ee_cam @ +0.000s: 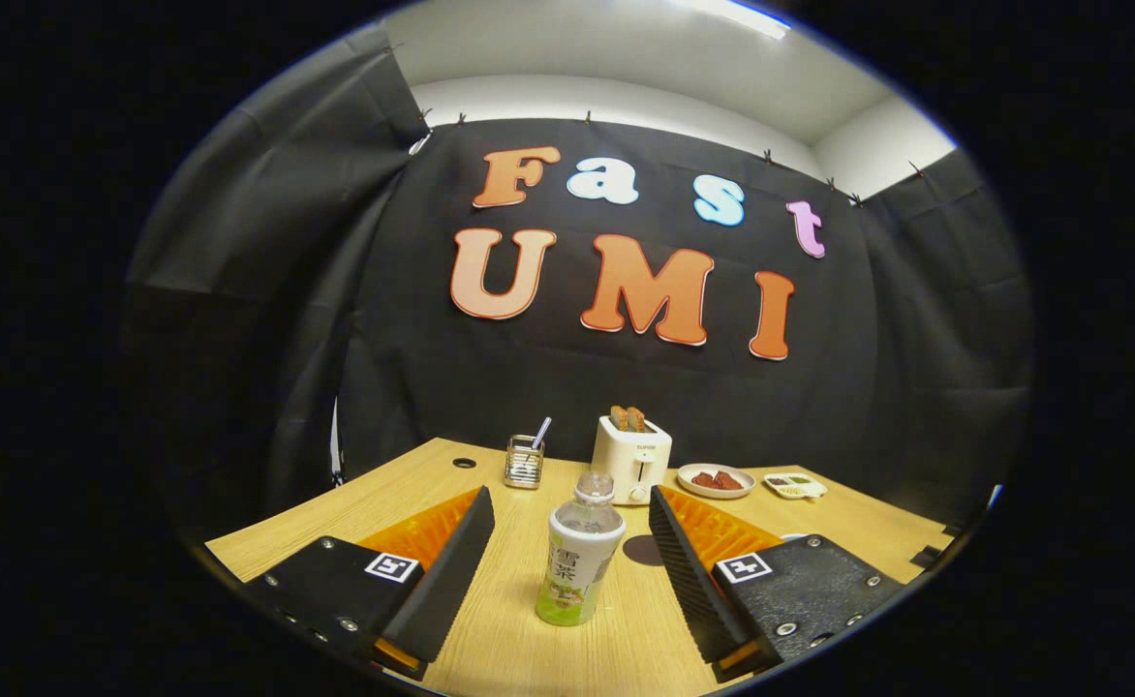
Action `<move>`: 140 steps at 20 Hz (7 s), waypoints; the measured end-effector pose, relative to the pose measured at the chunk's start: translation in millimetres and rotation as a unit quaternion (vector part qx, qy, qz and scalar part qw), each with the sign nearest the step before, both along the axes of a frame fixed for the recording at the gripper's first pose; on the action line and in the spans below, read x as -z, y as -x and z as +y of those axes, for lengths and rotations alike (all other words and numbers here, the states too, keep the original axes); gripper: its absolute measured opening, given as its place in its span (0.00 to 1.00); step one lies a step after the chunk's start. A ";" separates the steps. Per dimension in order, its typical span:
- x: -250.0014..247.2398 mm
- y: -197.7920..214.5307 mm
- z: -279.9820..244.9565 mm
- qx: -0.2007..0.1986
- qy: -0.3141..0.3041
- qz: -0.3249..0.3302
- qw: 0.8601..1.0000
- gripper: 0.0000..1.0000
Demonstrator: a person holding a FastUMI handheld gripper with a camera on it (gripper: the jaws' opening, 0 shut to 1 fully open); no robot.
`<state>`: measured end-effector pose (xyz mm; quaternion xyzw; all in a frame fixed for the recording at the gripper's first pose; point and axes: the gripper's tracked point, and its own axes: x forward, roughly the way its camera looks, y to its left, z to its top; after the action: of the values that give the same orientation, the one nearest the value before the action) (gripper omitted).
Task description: Take the bottle from table, then pour the juice into the cup, finally place the bottle on the coaster
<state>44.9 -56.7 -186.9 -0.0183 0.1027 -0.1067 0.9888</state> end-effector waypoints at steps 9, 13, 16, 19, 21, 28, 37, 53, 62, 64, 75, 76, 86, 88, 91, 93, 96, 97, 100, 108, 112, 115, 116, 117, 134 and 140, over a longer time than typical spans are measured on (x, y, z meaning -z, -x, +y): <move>82.1 -20.2 -16.7 0.012 0.001 0.075 0.997 0.96; 105.3 -30.3 -17.9 0.010 -0.009 0.092 0.996 0.95; 112.3 -37.7 -19.2 0.005 -0.007 0.099 0.995 0.95; 120.7 -44.5 -19.4 0.002 0.005 0.106 0.994 0.95; 127.6 -47.4 -19.0 0.000 0.008 0.110 0.994 0.95; 141.3 -52.5 -11.3 -0.017 -0.008 0.115 0.993 0.91; 144.3 -55.7 -13.8 -0.010 -0.047 0.103 0.994 0.68; 108.5 -61.3 7.8 -0.037 -0.233 0.064 0.970 0.60; 92.6 -52.1 3.1 -0.024 -0.332 0.048 0.942 0.60; 90.4 -51.7 -5.2 -0.011 -0.350 0.044 0.936 0.60; 77.8 -54.1 -47.7 0.033 -0.491 -0.007 0.871 0.60; 79.3 -53.9 -52.9 0.040 -0.503 -0.011 0.863 0.60; 87.3 -52.9 -91.4 0.101 -0.628 -0.060 0.769 0.60; 86.7 -53.2 -99.8 0.108 -0.648 -0.072 0.751 0.60; 88.1 -53.6 -114.5 0.123 -0.667 -0.084 0.730 0.60; 94.1 -51.6 -121.8 0.131 -0.674 -0.084 0.722 0.60; 100.0 -53.1 -129.9 0.144 -0.699 -0.089 0.695 0.60; 99.7 -54.8 -130.3 0.145 -0.710 -0.093 0.683 0.60; 97.4 -57.4 -130.9 0.150 -0.729 -0.102 0.660 0.60; 96.8 -57.8 -138.5 0.162 -0.756 -0.111 0.624 0.60; 98.1 -58.7 -139.4 0.163 -0.769 -0.117 0.606 0.60; 97.5 -57.0 -139.8 0.159 -0.773 -0.121 0.602 0.60; 96.4 -57.4 -139.9 0.161 -0.774 -0.121 0.601 0.60; 96.1 -57.8 -140.9 0.161 -0.775 -0.121 0.599 0.60; 84.4 -54.0 -147.1 0.150 -0.803 -0.147 0.558 0.60; 81.1 -56.7 -147.2 0.155 -0.814 -0.154 0.539 0.60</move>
<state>101.6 -204.0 -268.0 0.8270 -0.0072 -0.1299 0.5469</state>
